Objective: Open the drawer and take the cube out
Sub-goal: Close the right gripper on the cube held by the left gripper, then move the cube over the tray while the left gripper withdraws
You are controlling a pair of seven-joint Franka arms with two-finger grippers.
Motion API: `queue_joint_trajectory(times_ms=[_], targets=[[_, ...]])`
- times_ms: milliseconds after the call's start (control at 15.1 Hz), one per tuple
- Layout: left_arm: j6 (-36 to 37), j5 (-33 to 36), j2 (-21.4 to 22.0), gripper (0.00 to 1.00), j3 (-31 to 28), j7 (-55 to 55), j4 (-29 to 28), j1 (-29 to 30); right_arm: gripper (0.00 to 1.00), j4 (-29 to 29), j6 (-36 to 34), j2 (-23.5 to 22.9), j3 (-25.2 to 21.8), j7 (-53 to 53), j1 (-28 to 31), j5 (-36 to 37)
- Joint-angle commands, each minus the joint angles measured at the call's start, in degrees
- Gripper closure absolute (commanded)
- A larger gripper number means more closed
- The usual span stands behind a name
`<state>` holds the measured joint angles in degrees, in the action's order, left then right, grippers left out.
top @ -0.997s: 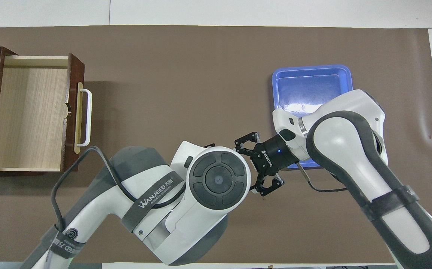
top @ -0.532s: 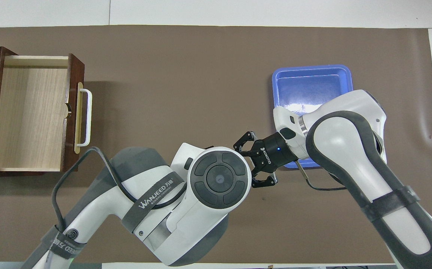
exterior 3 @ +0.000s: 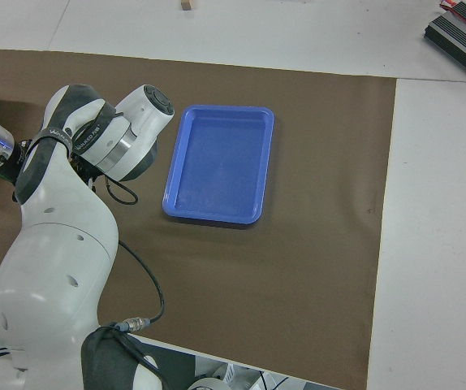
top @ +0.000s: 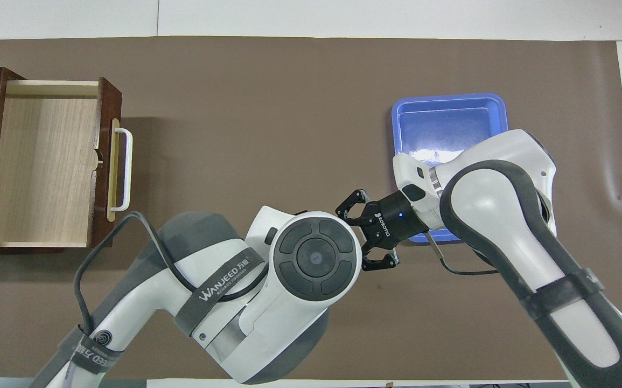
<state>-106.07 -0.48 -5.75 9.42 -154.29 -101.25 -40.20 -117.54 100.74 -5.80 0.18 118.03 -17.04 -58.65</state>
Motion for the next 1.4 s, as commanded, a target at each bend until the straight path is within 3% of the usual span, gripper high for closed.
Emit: queue_joint_trajectory(times_ms=[0, 66, 532, 930, 1063, 1329], targets=[[-1.7, 2.3, -0.2, 0.35, -1.3, -0.4, 0.4, 0.2, 1.0, -1.8, -2.4, 2.1, 0.4, 0.4, -0.6, -1.0], [-1.8, 2.3, -0.1, 0.01, -1.3, -0.3, 0.4, 0.4, 1.0, -1.7, -2.4, 2.1, 0.4, 0.4, -0.6, -0.9], [-1.2, 2.4, 1.6, 0.0, -1.9, 3.4, 0.2, 3.4, 1.0, -1.4, -3.1, 1.8, 0.3, 0.3, 0.4, -0.9], [-1.9, 2.4, 2.3, 0.0, -1.9, 21.4, -3.0, 14.1, 1.0, -0.8, -3.4, 1.4, 0.1, 0.4, 5.5, 2.9], [-4.5, 2.4, 1.7, 0.0, -1.9, 29.6, -3.9, 19.2, 1.0, -0.9, -4.1, 1.3, 0.1, 0.8, 8.3, 5.6], [-14.9, 8.4, 0.5, 0.0, -1.9, 37.4, -9.8, 23.9, 1.0, -0.9, -4.0, 1.0, -0.1, 0.9, 14.9, 9.9]])
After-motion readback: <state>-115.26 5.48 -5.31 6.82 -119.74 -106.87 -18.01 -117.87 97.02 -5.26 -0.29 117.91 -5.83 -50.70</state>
